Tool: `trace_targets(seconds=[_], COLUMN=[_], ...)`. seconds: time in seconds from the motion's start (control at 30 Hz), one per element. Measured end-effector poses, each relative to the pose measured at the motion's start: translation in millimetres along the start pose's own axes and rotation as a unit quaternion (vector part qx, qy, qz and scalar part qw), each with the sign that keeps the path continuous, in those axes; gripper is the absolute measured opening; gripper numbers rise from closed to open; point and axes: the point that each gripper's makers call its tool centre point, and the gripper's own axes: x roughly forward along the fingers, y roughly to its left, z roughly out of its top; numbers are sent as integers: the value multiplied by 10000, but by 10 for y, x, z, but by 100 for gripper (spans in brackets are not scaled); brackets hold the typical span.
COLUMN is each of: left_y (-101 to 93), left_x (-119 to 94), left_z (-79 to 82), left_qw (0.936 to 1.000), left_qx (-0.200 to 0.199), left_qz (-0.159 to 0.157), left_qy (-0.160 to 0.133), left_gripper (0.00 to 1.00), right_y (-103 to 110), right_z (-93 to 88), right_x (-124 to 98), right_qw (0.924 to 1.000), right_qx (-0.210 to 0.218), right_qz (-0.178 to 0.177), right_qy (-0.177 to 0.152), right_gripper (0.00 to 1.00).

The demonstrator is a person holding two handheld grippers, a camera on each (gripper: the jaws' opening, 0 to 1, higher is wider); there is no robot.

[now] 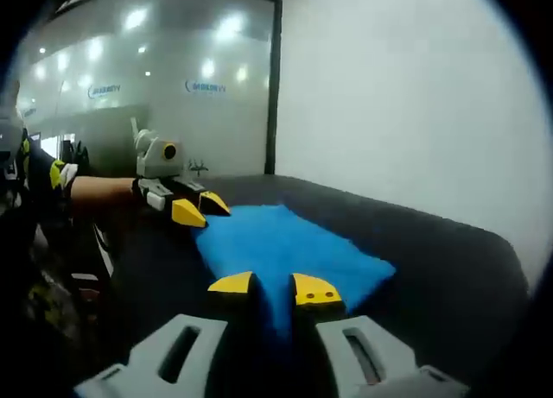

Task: Spread out the cloth and fold it

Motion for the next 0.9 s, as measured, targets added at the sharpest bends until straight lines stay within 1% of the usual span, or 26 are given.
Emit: trace_targets(seconds=[0.03, 0.1, 0.17, 0.2, 0.27, 0.3, 0.33, 0.37, 0.4, 0.43, 0.47, 0.5, 0.53, 0.57, 0.6, 0.63, 0.67, 0.7, 0.73, 0.77, 0.8, 0.83, 0.87, 0.9], left_y=[4, -1, -28, -39, -49, -67, -80, -89, -93, -88, -67, -5, 89, 191, 326, 450, 549, 624, 708, 759, 759, 763, 792, 795], left_x=[5, 30, 33, 32, 3, -27, -70, -124, -191, -274, -372, -479, -586, -689, -820, -919, -1014, -1091, -1167, -1191, -1180, -1150, -1130, -1119], left_z=[-31, -169, -156, -163, -155, -142, -124, -62, 52, 169, 296, 408, 483, 510, 535, 528, 524, 521, 514, 480, 469, 422, 403, 427], left_qw=[10000, 9999, 9987, 9986, 9991, 9992, 9996, 9996, 9986, 9962, 9921, 9868, 9830, 9817, 9784, 9746, 9697, 9647, 9592, 9588, 9606, 9645, 9640, 9619], left_qx=[-22, 60, 507, 518, 418, 372, 225, 63, -110, -300, -497, -662, -645, -468, -190, 20, 146, 149, 80, 148, 235, 376, 539, 556], left_qz=[-15, -33, 14, 27, -14, -114, -176, -213, -216, -205, -175, -8, 256, 578, 988, 1359, 1640, 1848, 2060, 2143, 2091, 2063, 2153, 2209], left_qy=[18, 137, -6, 19, -25, -63, -73, -182, -479, -792, -1142, -1479, -1698, -1752, -1804, -1779, -1802, -1868, -1935, -1859, -1817, -1607, -1461, -1511], left_gripper=[27, 26, 26, 26, 27, 28, 27, 26, 25, 25, 25, 25, 26, 26, 27, 28, 28, 28, 27, 25, 24, 24, 24, 23], right_y=[13, 31, 28, 46, 71, 65, 62, 54, 43, 42, 38, 26, 15, 1, -63, -156, -199, -213, -193, -156, -239, -263, -333, -329], right_z=[-108, -65, -53, -48, -35, -21, 22, 70, 167, 317, 391, 467, 508, 526, 527, 518, 504, 494, 519, 560, 599, 613, 611, 606], right_x=[11, 24, -2, -20, -97, -162, -235, -284, -365, -482, -536, -604, -653, -685, -709, -729, -733, -719, -692, -665, -634, -596, -558, -520], right_qw=[9997, 9999, 9998, 9998, 9996, 9996, 9991, 9982, 9955, 9900, 9864, 9817, 9792, 9784, 9780, 9762, 9763, 9765, 9778, 9790, 9793, 9796, 9792, 9772], right_qx=[-76, -56, -60, -89, -177, -149, -66, 50, 190, 313, 408, 567, 668, 696, 621, 586, 470, 541, 619, 698, 572, 485, 607, 828], right_qz=[12, 29, 5, -21, -82, -147, -202, -255, -326, -359, -358, -363, -403, -497, -687, -950, -1085, -1115, -988, -851, -829, -864, -859, -762], right_qy=[224, -116, -178, -181, -182, -210, -363, -539, -864, -1330, -1554, -1781, -1872, -1884, -1867, -1858, -1811, -1764, -1743, -1713, -1755, -1747, -1736, -1802], right_gripper=[13, 12, 12, 12, 12, 12, 12, 12, 12, 13, 14, 15, 17, 17, 17, 17, 17, 17, 17, 19, 23, 28, 31, 34])
